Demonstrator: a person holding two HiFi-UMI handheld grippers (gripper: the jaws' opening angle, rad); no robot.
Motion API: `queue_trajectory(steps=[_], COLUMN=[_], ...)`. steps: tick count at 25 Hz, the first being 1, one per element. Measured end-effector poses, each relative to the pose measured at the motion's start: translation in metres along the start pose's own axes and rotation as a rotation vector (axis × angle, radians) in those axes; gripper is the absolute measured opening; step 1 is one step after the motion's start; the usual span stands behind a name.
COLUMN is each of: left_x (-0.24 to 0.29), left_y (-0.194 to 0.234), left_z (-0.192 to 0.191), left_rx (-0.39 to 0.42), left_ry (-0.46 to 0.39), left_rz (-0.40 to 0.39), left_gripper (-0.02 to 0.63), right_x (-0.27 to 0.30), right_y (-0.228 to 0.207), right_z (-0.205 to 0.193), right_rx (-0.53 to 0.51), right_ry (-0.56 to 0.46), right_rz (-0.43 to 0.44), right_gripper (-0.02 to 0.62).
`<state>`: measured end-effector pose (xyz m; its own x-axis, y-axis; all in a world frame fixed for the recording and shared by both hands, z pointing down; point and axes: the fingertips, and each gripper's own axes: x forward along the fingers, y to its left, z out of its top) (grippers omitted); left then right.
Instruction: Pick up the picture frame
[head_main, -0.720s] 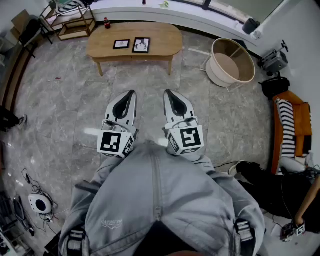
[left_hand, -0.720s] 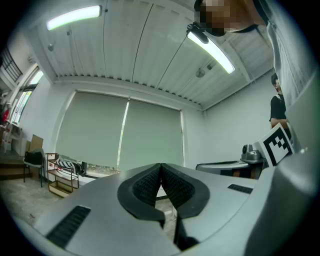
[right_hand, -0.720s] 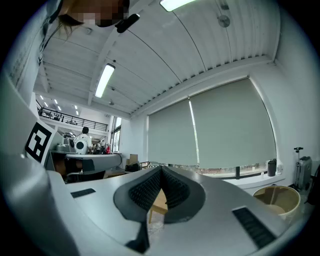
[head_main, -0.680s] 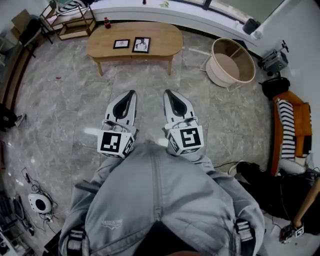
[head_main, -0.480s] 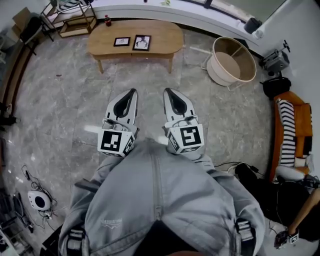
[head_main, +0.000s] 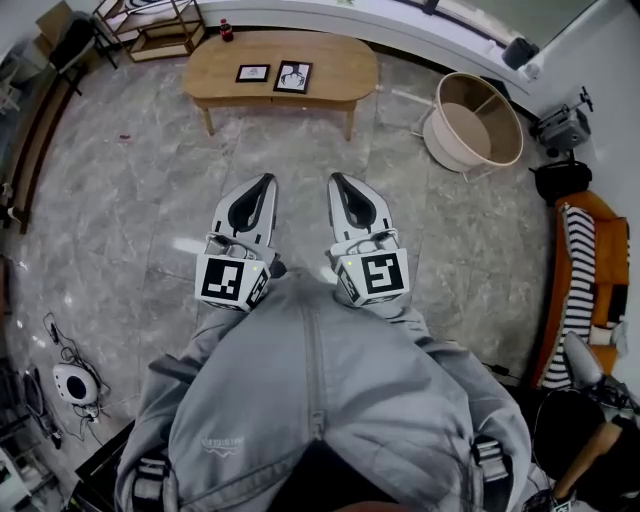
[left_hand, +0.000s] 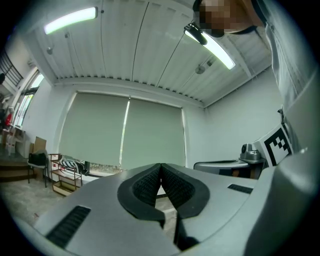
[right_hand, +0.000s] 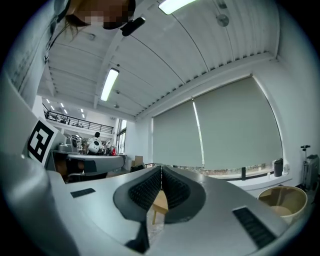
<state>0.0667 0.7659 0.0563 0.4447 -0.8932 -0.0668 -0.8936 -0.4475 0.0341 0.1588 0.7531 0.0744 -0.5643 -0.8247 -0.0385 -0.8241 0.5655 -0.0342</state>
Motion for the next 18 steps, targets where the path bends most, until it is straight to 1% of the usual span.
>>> queue_trajectory(steps=[4, 6, 8, 11, 13, 15, 18], left_x=[0.006, 0.011, 0.022, 0.044, 0.063, 0.086, 0.119], left_y=[0.006, 0.012, 0.027, 0.062, 0.091, 0.124, 0.170], left_z=[0.000, -0.009, -0.022, -0.031, -0.033, -0.032, -0.027], left_rx=[-0.005, -0.013, -0.015, -0.016, -0.020, -0.018, -0.009], left_ry=[0.016, 0.021, 0.019, 0.015, 0.028, 0.041, 0.029], left_rz=[0.016, 0.022, 0.021, 0.005, -0.008, -0.021, -0.049], left_gripper=[0.018, 0.018, 0.018, 0.018, 0.018, 0.018, 0.018], right_x=[0.009, 0.016, 0.034, 0.074, 0.107, 0.141, 0.186], right_y=[-0.006, -0.011, -0.017, -0.022, -0.024, -0.025, -0.030], right_z=[-0.001, -0.009, -0.022, -0.033, -0.036, -0.036, -0.036], right_rx=[0.012, 0.020, 0.030, 0.042, 0.051, 0.053, 0.051], right_ry=[0.013, 0.016, 0.015, 0.016, 0.018, 0.015, 0.015], right_rz=[0.013, 0.011, 0.003, -0.009, -0.021, -0.030, -0.059], right_gripper=[0.032, 0.032, 0.032, 0.032, 0.032, 0.032, 0.032])
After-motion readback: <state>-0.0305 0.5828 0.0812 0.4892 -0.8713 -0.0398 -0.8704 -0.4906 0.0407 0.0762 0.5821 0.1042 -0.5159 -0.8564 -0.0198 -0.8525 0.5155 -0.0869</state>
